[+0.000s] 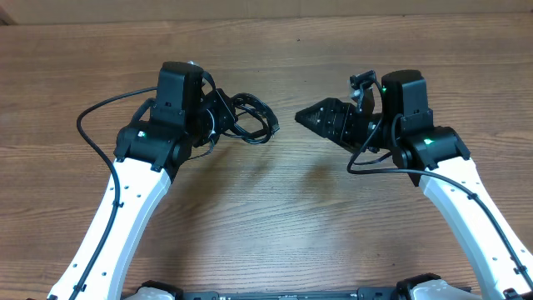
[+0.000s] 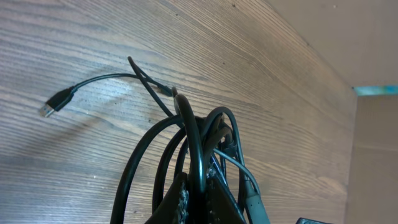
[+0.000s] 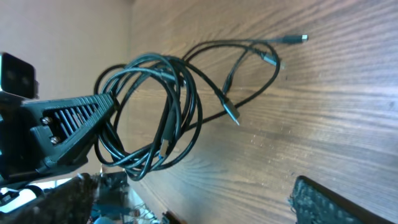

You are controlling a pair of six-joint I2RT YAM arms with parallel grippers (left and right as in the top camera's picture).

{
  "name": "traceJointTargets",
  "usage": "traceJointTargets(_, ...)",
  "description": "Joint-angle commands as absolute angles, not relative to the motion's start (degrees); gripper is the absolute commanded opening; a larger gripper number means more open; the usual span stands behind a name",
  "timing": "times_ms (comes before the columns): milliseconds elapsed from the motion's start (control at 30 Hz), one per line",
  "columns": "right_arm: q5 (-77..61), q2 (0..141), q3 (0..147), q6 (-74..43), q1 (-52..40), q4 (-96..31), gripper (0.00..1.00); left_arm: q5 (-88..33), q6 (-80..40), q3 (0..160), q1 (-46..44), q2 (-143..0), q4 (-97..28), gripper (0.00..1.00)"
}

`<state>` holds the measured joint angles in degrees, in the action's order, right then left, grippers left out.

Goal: Untangle cables

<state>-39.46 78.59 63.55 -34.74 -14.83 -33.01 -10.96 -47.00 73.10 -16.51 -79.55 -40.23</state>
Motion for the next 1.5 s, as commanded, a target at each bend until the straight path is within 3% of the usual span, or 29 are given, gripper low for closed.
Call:
traceJointTargets(0,-39.3,78.3,64.1,-34.0,-16.9,-32.5,0.92,-11.7,-42.1,73.6,-17.0,-79.5,-39.6,0.04)
traceJointTargets(167,-39.3,78.3,64.1,-34.8,-19.9,-30.1,0.57,-13.4,-35.9,73.6,-17.5,-79.5,-37.8,0.04)
traceJointTargets(333,-39.3,78.3,64.1,-39.5,-21.9,-27.6,0.35,-16.4,-29.6,73.6,-18.9,-79.5,-34.6,0.04)
traceJointTargets(600,-46.0,78.3,64.1,-42.7,-22.5,-27.7,0.29,-16.5,-24.6,73.6,-21.0,-79.5,-32.7,0.04)
traceJointTargets(1200,-39.4,85.8,64.1,-44.7,-22.5,-27.5,0.32,-22.8,-26.6,73.6,-21.1,-79.5,-29.8,0.04)
traceJointTargets(1467,-45.1,86.5,64.1,-44.5,-22.4,-21.8,0.31,-25.6,-26.6,73.5,-21.2,-79.5,-30.0,0.05)
